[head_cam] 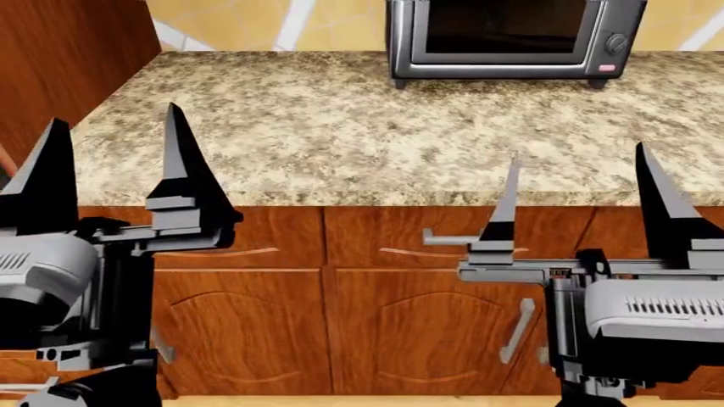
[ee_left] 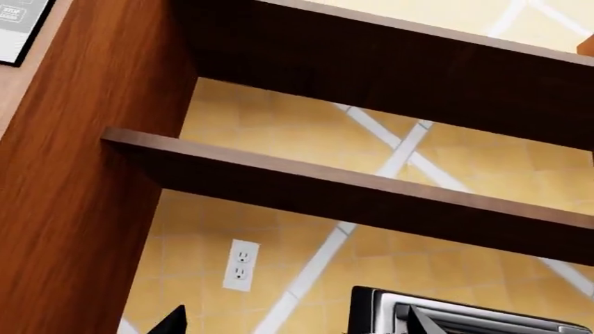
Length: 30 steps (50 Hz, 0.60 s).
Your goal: Preheat the oven by turning the temperature knob.
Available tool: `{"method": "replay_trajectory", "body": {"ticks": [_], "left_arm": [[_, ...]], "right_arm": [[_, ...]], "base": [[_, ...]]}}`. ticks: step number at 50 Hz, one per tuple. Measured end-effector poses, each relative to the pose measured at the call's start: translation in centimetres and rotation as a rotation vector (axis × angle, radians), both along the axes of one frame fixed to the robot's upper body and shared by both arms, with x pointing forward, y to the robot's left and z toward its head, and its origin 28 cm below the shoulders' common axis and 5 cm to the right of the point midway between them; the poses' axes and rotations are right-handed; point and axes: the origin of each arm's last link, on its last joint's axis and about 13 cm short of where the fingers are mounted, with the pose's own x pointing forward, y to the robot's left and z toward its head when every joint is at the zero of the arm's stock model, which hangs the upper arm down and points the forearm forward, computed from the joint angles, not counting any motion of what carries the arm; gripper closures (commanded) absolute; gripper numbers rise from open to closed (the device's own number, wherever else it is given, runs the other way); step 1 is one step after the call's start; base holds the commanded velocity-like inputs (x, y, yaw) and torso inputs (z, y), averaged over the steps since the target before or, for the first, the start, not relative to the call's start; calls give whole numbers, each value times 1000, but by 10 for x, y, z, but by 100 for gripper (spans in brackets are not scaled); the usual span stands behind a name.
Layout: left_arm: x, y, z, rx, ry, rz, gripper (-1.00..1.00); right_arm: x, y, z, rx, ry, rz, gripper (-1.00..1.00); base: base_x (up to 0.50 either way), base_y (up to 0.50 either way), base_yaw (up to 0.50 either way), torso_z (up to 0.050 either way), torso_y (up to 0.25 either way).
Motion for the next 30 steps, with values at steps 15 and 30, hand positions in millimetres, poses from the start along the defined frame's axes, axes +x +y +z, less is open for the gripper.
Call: {"method": "replay_trajectory", "body": {"ticks": [15, 30], "left_arm": [[-2, 0, 1, 5, -10, -3, -100], [-1, 0, 2, 2, -12, 0, -100]], "right_arm": [[-1, 2, 0, -12, 0, 10, -100], [-1, 3, -1, -20, 8, 17, -100]], "base": [[0, 500, 0, 0, 0], [0, 500, 0, 0, 0]]}}
